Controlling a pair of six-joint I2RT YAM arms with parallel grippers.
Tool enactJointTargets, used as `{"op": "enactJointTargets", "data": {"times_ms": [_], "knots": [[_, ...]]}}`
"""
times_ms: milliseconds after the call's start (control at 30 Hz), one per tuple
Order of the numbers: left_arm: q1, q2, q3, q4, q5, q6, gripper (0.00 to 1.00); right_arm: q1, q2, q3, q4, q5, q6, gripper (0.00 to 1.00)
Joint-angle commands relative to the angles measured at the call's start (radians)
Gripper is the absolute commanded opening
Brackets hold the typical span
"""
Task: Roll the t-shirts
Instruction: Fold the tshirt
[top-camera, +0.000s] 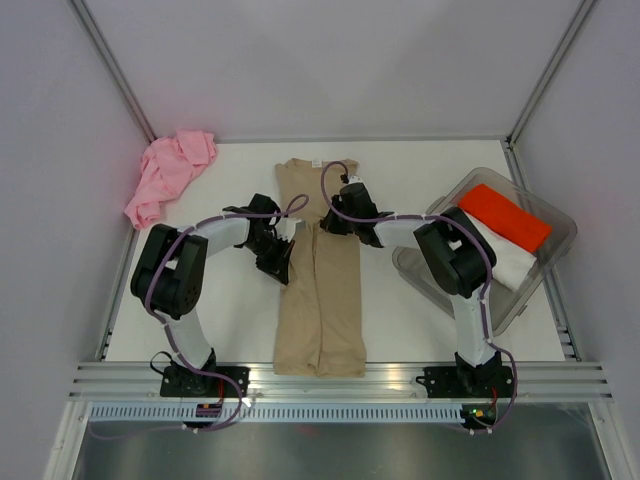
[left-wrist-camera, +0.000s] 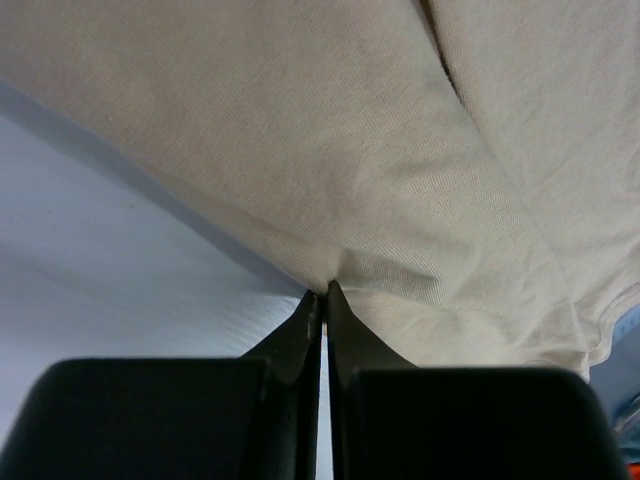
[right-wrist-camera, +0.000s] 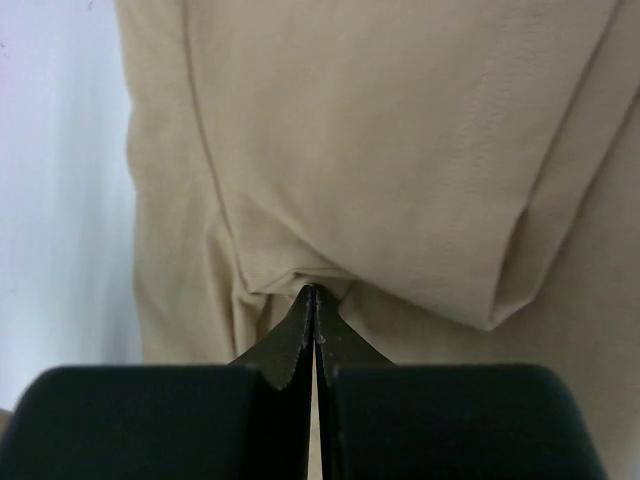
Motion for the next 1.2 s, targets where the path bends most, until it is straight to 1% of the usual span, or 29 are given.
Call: {"op": "enactJointTargets", "data": {"times_ms": [0, 67, 100, 133, 200, 300, 433, 600, 700, 833, 1067, 1167], "knots": [[0.010, -0.032, -0.027, -0.034, -0.042, 0.042, 0.02, -0.014, -0.045, -0.018, 0.066, -0.004, 0.014, 0.00], [0.009, -0.035, -0.026, -0.032, -0.027, 0.036, 0.02, -0.011, -0.040, -0.005, 0.080, -0.057, -0.006, 0.02], [0.009, -0.032, -0.023, -0.032, -0.021, 0.034, 0.02, -0.011, -0.040, 0.003, 0.080, -0.070, -0.026, 0.06], [0.009, -0.029, -0.017, -0.035, -0.019, 0.029, 0.02, -0.005, -0.042, 0.008, 0.079, -0.078, -0.033, 0.18], [0.009, -0.026, -0.015, -0.034, -0.022, 0.028, 0.02, -0.004, -0.046, -0.005, 0.100, -0.102, -0.034, 0.29], [0.009, -0.029, -0.015, -0.034, -0.022, 0.028, 0.02, -0.002, -0.058, -0.031, 0.131, -0.122, -0.018, 0.33], [0.009, -0.028, -0.014, -0.034, -0.028, 0.031, 0.02, 0.003, -0.066, -0.054, 0.187, -0.130, 0.009, 0.33], [0.010, -0.029, -0.014, -0.032, -0.028, 0.034, 0.02, 0.021, -0.071, -0.052, 0.210, -0.130, 0.020, 0.33], [0.010, -0.026, -0.011, -0.032, -0.027, 0.032, 0.02, 0.032, -0.028, -0.002, 0.160, -0.134, 0.026, 0.35], [0.009, -0.032, -0.008, -0.032, -0.022, 0.028, 0.02, 0.033, 0.007, -0.005, 0.140, -0.108, 0.048, 0.36], [0.009, -0.031, -0.014, -0.032, -0.018, 0.031, 0.02, 0.033, -0.003, -0.009, 0.115, -0.096, 0.046, 0.38], [0.009, -0.031, -0.014, -0.032, -0.019, 0.029, 0.02, 0.033, -0.015, -0.024, 0.094, -0.061, 0.048, 0.39]]}}
